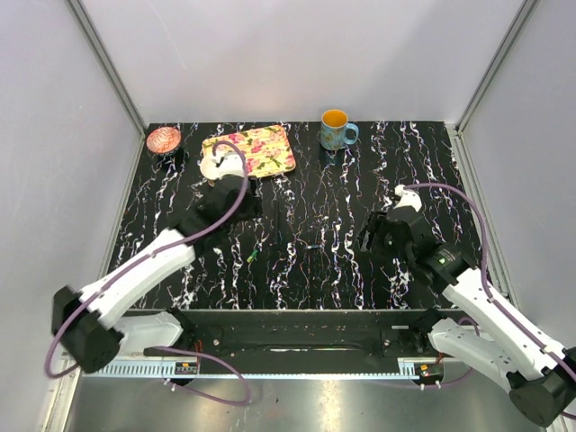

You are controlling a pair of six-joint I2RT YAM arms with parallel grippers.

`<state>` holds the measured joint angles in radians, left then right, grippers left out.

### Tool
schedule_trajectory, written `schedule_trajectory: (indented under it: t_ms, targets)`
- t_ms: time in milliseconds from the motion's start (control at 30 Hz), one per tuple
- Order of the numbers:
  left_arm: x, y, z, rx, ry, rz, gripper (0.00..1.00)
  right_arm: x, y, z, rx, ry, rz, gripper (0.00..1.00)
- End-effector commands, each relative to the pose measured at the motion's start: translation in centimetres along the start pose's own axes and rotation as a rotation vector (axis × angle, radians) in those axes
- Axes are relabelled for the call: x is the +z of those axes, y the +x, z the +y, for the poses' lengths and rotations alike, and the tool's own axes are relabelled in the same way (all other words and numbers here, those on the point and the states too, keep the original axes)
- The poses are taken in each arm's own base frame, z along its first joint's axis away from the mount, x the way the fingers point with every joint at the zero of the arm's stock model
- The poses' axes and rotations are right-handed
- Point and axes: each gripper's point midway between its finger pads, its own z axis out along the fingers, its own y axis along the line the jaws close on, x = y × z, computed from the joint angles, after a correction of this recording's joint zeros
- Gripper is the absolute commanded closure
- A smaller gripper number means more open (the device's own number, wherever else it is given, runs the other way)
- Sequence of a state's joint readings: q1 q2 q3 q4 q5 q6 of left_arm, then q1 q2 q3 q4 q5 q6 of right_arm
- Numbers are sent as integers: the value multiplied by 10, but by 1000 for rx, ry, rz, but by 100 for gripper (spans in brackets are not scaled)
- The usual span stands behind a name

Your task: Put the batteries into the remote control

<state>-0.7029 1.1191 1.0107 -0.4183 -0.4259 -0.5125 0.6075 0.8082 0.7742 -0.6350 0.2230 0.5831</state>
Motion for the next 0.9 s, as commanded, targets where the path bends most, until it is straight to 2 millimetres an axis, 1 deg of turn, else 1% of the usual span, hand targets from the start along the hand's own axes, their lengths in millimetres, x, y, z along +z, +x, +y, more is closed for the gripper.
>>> schedule_trajectory:
  t_ms: [0, 33, 67, 100, 133, 167, 200, 233, 267, 300, 333, 367, 433, 467, 533, 567, 600, 667, 767, 833, 867]
  targets:
    - [51, 43, 15, 39, -123, 151, 63, 5, -13, 22, 23, -75, -16, 36]
    - [59, 45, 19, 41, -155, 176, 80, 4, -16, 26, 27, -88, -16, 37]
    - [73, 64, 29, 73, -219, 246, 86, 3, -17, 29, 29, -96, -16, 37]
    - [83, 54, 28, 58, -235, 241, 91, 1, -18, 31, 33, -109, -17, 37]
    - [90, 56, 29, 62, -245, 256, 93, -1, -20, 32, 36, -115, -22, 37]
    - [102, 68, 32, 77, -266, 294, 96, -3, -21, 33, 41, -119, -28, 37]
    - [109, 65, 26, 80, -262, 291, 96, -6, -24, 34, 45, -127, -41, 37]
    - [115, 68, 26, 84, -272, 305, 97, -6, -24, 34, 45, -128, -42, 37]
    - [126, 85, 30, 106, -298, 355, 100, -7, -25, 34, 46, -131, -48, 37]
    - [132, 85, 26, 106, -294, 363, 100, -8, -24, 34, 45, -132, -47, 37]
    - [136, 91, 26, 103, -297, 381, 100, -9, -24, 34, 45, -132, -45, 37]
    - [142, 101, 24, 101, -292, 407, 100, -9, -23, 33, 44, -133, -41, 37]
    - [144, 109, 17, 92, -272, 413, 100, -9, -21, 32, 42, -127, -33, 37]
    - [144, 110, 7, 94, -245, 403, 100, -9, -20, 31, 41, -127, -33, 37]
    - [148, 116, 1, 117, -234, 412, 97, -8, -18, 29, 41, -123, -31, 37]
    - [150, 117, -7, 126, -219, 414, 95, -7, -17, 29, 44, -120, -29, 37]
    - [151, 121, -9, 134, -218, 425, 92, -6, -16, 28, 43, -118, -25, 37]
    - [153, 130, -13, 135, -209, 448, 92, -6, -14, 27, 44, -115, -22, 37]
    - [151, 128, -25, 137, -187, 423, 89, -7, -13, 26, 49, -115, -25, 37]
    - [150, 125, -28, 145, -181, 413, 85, -6, -12, 25, 50, -110, -25, 37]
    - [150, 120, -27, 145, -193, 403, 82, -6, -11, 24, 53, -107, -23, 37]
